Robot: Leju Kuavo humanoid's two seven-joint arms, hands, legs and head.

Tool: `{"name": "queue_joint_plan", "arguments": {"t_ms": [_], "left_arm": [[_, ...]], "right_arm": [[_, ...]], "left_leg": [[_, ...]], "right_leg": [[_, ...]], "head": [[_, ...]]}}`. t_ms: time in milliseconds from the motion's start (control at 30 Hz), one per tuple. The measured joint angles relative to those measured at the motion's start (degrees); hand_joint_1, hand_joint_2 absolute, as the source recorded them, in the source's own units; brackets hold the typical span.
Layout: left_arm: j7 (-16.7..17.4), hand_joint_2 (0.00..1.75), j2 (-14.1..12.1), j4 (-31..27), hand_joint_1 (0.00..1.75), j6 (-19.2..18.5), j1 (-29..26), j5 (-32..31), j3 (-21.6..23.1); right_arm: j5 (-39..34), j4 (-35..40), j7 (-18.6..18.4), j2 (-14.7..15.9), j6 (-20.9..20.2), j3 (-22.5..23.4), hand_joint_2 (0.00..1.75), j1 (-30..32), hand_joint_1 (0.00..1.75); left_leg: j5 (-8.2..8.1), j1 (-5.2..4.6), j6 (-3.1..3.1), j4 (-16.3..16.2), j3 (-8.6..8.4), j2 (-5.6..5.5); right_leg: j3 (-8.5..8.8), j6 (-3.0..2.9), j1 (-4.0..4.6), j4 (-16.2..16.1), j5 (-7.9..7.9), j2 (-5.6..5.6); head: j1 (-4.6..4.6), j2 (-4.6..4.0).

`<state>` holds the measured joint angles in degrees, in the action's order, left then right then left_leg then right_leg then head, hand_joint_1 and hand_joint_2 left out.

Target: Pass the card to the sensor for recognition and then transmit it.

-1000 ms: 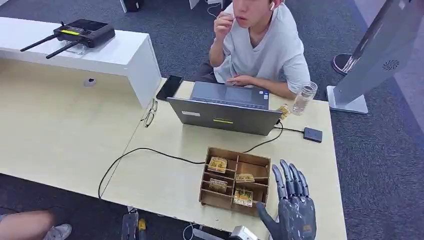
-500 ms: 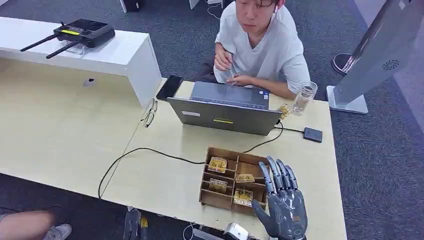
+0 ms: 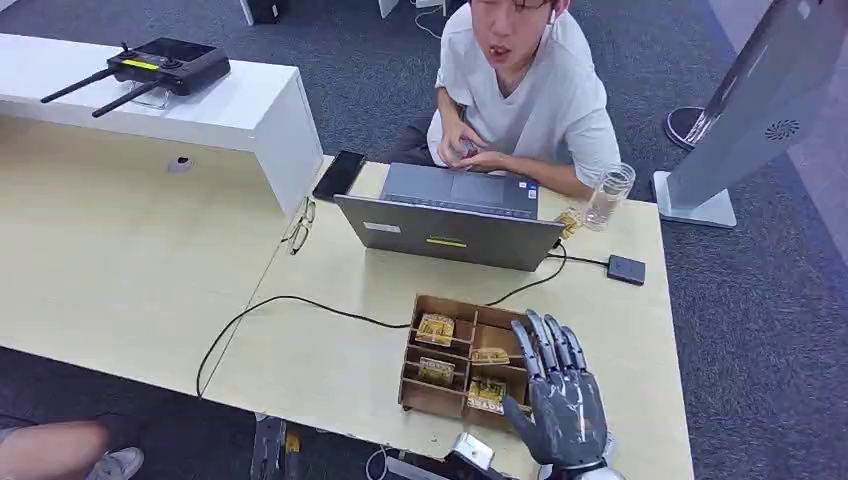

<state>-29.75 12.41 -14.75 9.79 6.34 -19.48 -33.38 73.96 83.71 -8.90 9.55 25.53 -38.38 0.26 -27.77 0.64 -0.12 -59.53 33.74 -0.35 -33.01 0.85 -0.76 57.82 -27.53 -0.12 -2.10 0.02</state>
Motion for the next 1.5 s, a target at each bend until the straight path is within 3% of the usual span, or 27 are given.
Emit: {"name": "queue_joint_plan", "arguments": {"t_ms": [33, 67, 200, 233, 400, 733, 1500], "left_arm": [[0.04, 0.00, 0.00, 0.00, 0.00, 0.00, 0.00, 0.00, 0.02], [0.07, 0.00, 0.00, 0.00, 0.00, 0.00, 0.00, 0.00, 0.04], [0.09, 0.00, 0.00, 0.00, 0.00, -0.02, 0.00, 0.02, 0.09], [0.09, 0.00, 0.00, 0.00, 0.00, -0.02, 0.00, 0.02, 0.09], [0.11, 0.00, 0.00, 0.00, 0.00, -0.02, -0.01, 0.07, 0.13], [0.26, 0.00, 0.00, 0.00, 0.00, -0.09, -0.01, 0.02, 0.33], [0.39, 0.00, 0.00, 0.00, 0.00, -0.17, -0.09, -0.15, 1.07]], "right_arm": [[0.00, -0.13, 0.00, 0.00, -0.24, 0.00, 1.75, -0.01, 0.68], [-0.02, -0.28, -0.02, 0.00, -0.44, 0.00, 1.75, -0.02, 0.94], [-0.09, -1.16, -0.04, -0.07, -0.98, 0.00, 1.75, -0.15, 0.89], [-0.11, -1.37, -0.07, -0.09, -1.18, 0.00, 1.75, -0.16, 1.03], [-0.15, -2.47, -0.20, -0.11, -1.51, 0.00, 1.75, -0.19, 0.96], [-0.15, -4.28, -0.31, -0.63, -2.18, 0.00, 1.75, -0.60, 0.37], [-0.09, -4.85, -0.55, -1.57, -3.34, -0.13, 1.75, -2.24, 0.40]], "left_leg": [[0.00, 0.00, 0.00, 0.00, 0.00, 0.00], [0.00, 0.00, 0.00, 0.00, 0.00, 0.00], [0.00, 0.00, 0.00, 0.00, 0.00, 0.00], [0.00, 0.00, 0.00, 0.00, 0.00, 0.00], [0.00, 0.00, 0.00, 0.00, 0.00, -0.01], [0.01, 0.00, 0.00, 0.00, 0.00, 0.00], [0.01, 0.00, 0.01, 0.00, 0.00, -0.04]], "right_leg": [[0.00, 0.00, 0.00, 0.00, 0.00, 0.00], [0.00, 0.00, 0.00, 0.00, 0.00, 0.00], [0.00, 0.00, 0.00, 0.00, 0.00, 0.00], [0.00, 0.00, 0.00, 0.00, 0.00, 0.00], [0.00, 0.00, 0.00, 0.00, 0.00, 0.00], [0.00, 0.00, 0.00, 0.00, 0.00, 0.00], [0.01, 0.00, 0.00, 0.00, 0.00, -0.05]], "head": [[0.00, 0.00], [0.00, 0.00], [0.00, 0.00], [0.00, 0.00], [0.00, 0.00], [0.00, 0.00], [0.00, 0.00]]}}
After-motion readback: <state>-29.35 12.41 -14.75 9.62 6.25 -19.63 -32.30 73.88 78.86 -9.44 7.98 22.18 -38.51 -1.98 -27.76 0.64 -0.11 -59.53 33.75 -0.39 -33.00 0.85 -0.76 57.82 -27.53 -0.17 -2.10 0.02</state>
